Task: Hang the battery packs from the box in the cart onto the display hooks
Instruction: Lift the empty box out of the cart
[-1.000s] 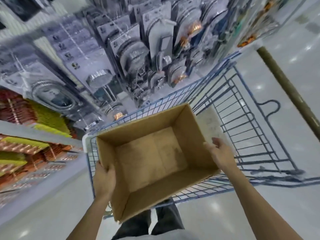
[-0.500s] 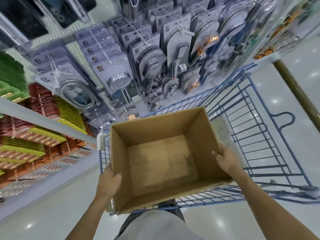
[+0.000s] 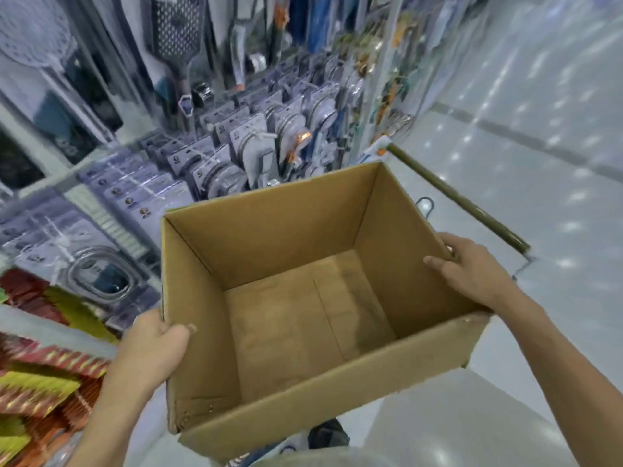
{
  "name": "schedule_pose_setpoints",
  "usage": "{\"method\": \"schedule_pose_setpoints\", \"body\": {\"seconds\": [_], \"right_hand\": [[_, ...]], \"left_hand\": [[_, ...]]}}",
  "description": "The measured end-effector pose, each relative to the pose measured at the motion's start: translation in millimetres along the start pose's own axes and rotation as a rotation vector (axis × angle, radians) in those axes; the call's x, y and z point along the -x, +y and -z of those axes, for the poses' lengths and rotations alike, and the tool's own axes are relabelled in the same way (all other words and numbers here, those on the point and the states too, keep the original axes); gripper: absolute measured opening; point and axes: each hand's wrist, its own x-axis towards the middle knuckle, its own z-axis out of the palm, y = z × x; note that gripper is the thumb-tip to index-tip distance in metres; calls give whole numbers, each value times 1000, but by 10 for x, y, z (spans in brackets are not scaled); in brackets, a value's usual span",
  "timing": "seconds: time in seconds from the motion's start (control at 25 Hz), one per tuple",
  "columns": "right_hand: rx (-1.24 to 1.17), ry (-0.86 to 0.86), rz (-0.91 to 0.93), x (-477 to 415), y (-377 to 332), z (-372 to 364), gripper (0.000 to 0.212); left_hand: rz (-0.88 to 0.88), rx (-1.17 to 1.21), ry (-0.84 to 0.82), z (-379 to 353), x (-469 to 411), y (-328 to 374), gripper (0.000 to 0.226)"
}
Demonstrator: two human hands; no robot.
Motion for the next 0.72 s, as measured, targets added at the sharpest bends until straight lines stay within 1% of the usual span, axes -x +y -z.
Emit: {"method": "schedule_pose_setpoints", "body": {"seconds": [0.04, 0.12, 0.2, 0.32, 0.4, 0.48, 0.56, 0.64, 0.68, 0.72], "right_hand": [[-10, 32, 0, 116, -59, 110, 28], [-42, 98, -8, 419, -176, 347, 27], [-96, 175, -18, 727, -285, 574, 27], [-143, 305, -36, 1256, -357, 819, 22], [-180, 398, -94, 1653, -264, 896, 20], [-236, 473, -175, 2052, -84, 928, 19], [-269, 541, -256, 2459, 116, 936, 18], [-299, 633, -352, 2925, 362, 934, 17], [-316, 680, -407, 3156, 522, 913, 19], [-327, 725, -462, 3402, 668, 895, 20]], "left_hand": [[-16, 5, 0, 89, 26, 44, 12], [-52, 27, -16, 280, 112, 140, 21], [-93, 79, 29, 473, 116, 230, 26], [-219, 111, 25, 670, 187, 508, 31], [-287, 132, -1, 682, 262, 745, 35], [-361, 140, -63, 583, 289, 956, 25], [-418, 104, -129, 381, 493, 1264, 20], [-455, 39, -236, 35, 554, 1561, 15], [-483, -24, -319, -163, 505, 1666, 8], [-489, -53, -377, -420, 399, 1781, 15]]}}
